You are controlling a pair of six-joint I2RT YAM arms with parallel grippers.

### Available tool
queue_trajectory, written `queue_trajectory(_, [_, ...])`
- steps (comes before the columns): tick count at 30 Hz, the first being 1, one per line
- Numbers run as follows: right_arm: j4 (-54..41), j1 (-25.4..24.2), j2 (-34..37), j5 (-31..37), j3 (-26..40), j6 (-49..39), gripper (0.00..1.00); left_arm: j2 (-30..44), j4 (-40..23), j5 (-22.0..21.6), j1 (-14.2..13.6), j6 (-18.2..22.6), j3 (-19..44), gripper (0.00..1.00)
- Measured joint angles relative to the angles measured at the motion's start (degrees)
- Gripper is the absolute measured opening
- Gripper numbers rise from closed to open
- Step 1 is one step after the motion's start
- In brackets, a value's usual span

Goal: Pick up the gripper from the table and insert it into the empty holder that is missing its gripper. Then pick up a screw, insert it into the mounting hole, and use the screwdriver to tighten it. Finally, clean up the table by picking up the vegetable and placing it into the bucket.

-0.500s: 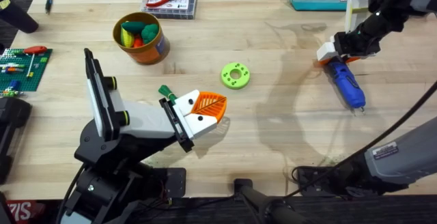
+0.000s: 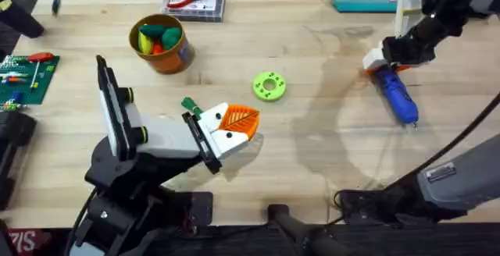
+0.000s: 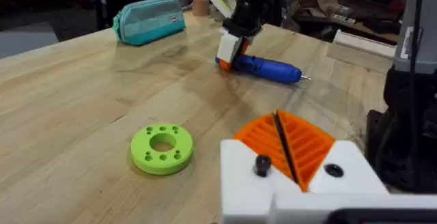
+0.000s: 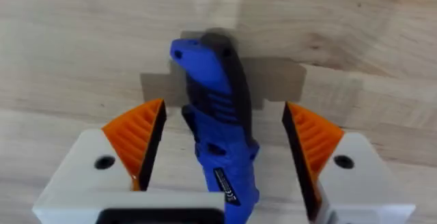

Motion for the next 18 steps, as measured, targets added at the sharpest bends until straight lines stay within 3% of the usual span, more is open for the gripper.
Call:
queue_trajectory(3, [1.0, 0.0, 0.0, 0.4, 0.0, -0.6, 0.208, 0.0, 0.0, 0.0, 0.0, 0.0, 0.0, 0.001])
queue_trajectory(4, [1.0, -0.1, 0.0, 0.5, 0.0, -0.3, 0.16, 0.0, 0.0, 0.0, 0.0, 0.0, 0.0, 0.001])
queue_trajectory(5, [0.3, -0.1, -0.1, 0.0, 0.0, 0.2, 0.484, 0.0, 0.0, 0.0, 0.0, 0.0, 0.0, 0.001])
queue_trajectory(8, [0.3, -0.1, -0.2, 0.1, 0.0, 0.0, 0.908, 0.0, 0.0, 0.0, 0.0, 0.0, 0.0, 0.001])
queue_trajectory(9, [0.2, -0.1, -0.2, 0.1, 0.0, -0.1, 0.971, 0.0, 0.0, 0.0, 0.0, 0.0, 0.0, 0.001])
queue_trajectory(18, [-1.9, -0.2, -0.7, 0.1, 0.0, -0.1, 0.995, 0.0, 0.0, 0.0, 0.0, 0.0, 0.0, 0.001])
